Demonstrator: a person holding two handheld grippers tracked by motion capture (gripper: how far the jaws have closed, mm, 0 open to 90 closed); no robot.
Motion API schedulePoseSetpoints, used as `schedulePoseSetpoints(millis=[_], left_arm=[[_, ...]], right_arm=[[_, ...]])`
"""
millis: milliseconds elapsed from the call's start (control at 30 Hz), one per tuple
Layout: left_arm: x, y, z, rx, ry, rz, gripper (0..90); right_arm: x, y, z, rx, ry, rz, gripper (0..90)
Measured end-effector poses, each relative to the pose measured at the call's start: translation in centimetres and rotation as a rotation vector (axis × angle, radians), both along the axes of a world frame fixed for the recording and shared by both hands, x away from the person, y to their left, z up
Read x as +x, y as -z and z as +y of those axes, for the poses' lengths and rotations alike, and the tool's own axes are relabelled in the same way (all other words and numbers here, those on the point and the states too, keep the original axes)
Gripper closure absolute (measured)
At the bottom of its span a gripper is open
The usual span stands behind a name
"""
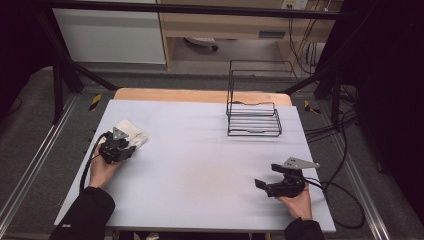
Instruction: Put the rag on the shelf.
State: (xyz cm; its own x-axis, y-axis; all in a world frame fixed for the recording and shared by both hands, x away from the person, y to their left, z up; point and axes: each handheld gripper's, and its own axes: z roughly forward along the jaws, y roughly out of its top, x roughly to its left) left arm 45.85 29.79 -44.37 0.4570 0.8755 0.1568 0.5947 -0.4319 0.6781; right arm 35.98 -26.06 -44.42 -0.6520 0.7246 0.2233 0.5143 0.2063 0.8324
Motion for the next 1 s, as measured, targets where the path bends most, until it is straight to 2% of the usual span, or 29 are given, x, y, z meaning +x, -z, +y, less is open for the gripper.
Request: schedulePoseSetpoints(millis=[167, 333, 367, 500, 767, 1000], left_arm=[[0.2, -0.1, -0.2, 0.019, -0.01, 0.008, 68.3], [0.2, -0.2, -0.6, 0.069, -0.03, 0.004, 74.3], [0.3, -0.2, -0.6, 0.065, -0.034, 0.009, 77.5], [0.4, -0.3, -0.1, 0.031, -0.031, 0.016, 79.6], [0.3, -0.4, 0.2, 0.015, -0.027, 0.008, 82.1], [-0.5, -1.4, 0.0, -0.045, -0.005, 0.007, 82.6]], right_arm=[[0.0, 0.0, 0.0, 0.0, -0.001, -0.002, 1.2], [0.0, 0.0, 0.0, 0.001, -0.001, -0.001, 1.2], [0.0, 0.0, 0.0, 0.0, -0.001, -0.001, 1.2], [0.0, 0.0, 0.0, 0.001, 0.0, 0.001, 1.3], [0.0, 0.0, 0.0, 0.002, -0.002, 0.005, 1.5], [0.0, 0.0, 0.0, 0.001, -0.007, 0.004, 1.7]])
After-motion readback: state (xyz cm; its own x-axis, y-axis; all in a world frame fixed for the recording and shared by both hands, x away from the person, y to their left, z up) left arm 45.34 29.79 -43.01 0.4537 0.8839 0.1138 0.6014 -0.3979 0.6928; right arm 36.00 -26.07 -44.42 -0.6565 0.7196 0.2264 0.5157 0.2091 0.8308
